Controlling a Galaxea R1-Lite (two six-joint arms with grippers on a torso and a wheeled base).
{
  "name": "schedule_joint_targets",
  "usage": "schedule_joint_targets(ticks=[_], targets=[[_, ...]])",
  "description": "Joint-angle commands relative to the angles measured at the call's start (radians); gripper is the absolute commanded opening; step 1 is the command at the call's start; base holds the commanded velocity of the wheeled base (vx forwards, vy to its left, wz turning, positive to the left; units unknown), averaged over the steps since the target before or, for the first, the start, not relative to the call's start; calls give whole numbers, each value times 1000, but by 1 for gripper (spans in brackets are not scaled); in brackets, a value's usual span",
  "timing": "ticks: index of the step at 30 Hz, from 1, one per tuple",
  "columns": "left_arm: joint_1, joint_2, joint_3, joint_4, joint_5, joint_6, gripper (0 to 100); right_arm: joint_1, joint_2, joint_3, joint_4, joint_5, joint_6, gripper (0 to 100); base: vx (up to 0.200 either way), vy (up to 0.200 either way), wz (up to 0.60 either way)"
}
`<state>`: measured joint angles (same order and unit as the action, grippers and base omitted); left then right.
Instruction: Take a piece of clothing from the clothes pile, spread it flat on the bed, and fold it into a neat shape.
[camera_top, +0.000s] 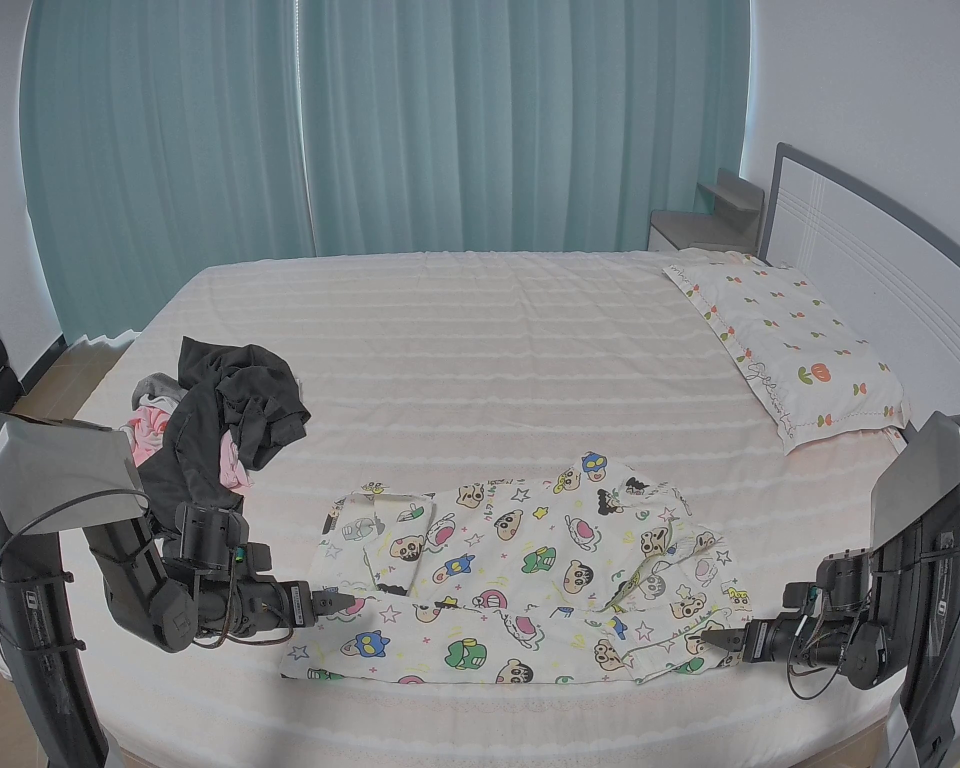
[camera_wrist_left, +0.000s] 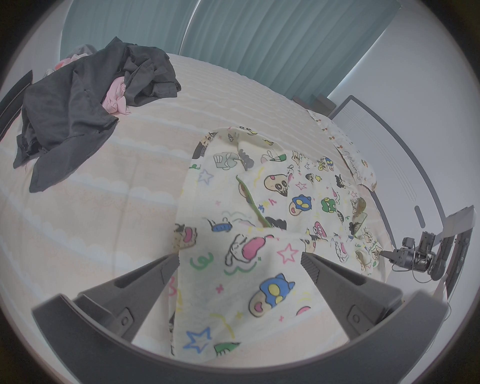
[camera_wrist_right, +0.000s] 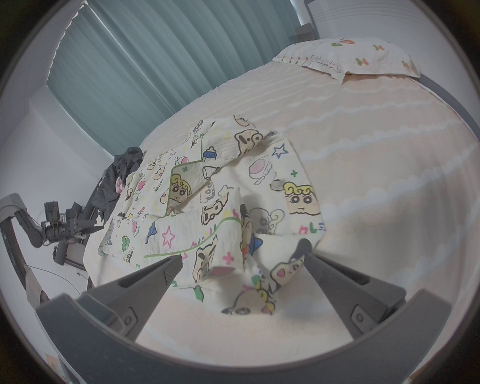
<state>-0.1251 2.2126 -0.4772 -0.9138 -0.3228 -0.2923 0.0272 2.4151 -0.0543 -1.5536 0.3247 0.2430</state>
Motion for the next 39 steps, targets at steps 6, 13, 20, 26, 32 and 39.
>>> schedule_joint_targets(ticks=[6, 13, 20, 26, 32, 39], targets=[[4, 52, -34, 3, -6, 4, 100, 5, -5, -55, -17, 53, -1, 100, 0, 0, 0], [-1, 53, -21, 1, -6, 9, 100, -1, -37, -70, -17, 50, -8, 100, 0, 0, 0], [-22, 50, -20, 0, -6, 5, 100, 11, 16, -136, 1, 51, -11, 100, 0, 0, 0], [-34, 53, -20, 0, -4, 5, 100, 56, 88, -180, 12, 50, -22, 100, 0, 0, 0], [-34, 56, -27, 1, -2, 5, 100, 54, 99, -191, 9, 50, -31, 0, 0, 0, 0], [-33, 68, -32, 1, -2, 2, 100, 43, 101, -174, -17, 53, -31, 0, 0, 0, 0]])
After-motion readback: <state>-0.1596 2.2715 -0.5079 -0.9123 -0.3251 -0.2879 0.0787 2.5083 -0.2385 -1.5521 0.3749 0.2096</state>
